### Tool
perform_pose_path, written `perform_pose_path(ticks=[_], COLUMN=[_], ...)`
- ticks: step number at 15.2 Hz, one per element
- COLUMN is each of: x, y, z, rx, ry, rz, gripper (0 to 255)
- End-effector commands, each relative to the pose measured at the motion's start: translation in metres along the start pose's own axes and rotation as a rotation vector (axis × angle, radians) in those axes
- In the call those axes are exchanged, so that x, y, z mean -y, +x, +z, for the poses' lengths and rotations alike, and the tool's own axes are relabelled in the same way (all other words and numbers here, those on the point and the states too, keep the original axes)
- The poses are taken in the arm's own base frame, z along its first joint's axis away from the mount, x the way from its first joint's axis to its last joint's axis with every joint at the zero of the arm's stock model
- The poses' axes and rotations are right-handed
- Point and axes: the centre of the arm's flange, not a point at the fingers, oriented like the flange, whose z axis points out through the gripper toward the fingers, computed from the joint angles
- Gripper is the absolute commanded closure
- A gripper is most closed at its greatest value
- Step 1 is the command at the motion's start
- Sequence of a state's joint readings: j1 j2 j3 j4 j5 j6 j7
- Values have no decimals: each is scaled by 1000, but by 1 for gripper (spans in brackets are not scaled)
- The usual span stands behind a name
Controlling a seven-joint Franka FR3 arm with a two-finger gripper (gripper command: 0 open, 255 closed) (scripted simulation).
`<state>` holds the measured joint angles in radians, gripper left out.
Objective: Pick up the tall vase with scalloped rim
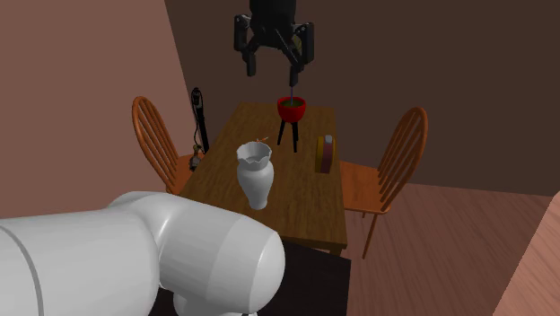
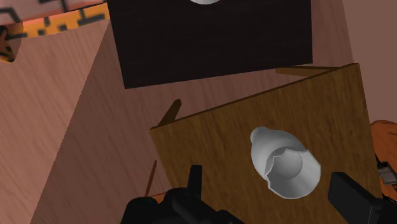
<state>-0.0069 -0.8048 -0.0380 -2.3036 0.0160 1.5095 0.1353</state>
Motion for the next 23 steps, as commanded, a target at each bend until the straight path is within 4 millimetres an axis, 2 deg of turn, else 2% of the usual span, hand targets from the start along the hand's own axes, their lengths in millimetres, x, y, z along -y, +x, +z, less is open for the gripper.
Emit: perform_pose_path(ticks=[1,23], x=[0,53], y=[0,118], z=[0,255], rx=[0,11], ry=[0,178], rz=[0,176], gripper=[0,0])
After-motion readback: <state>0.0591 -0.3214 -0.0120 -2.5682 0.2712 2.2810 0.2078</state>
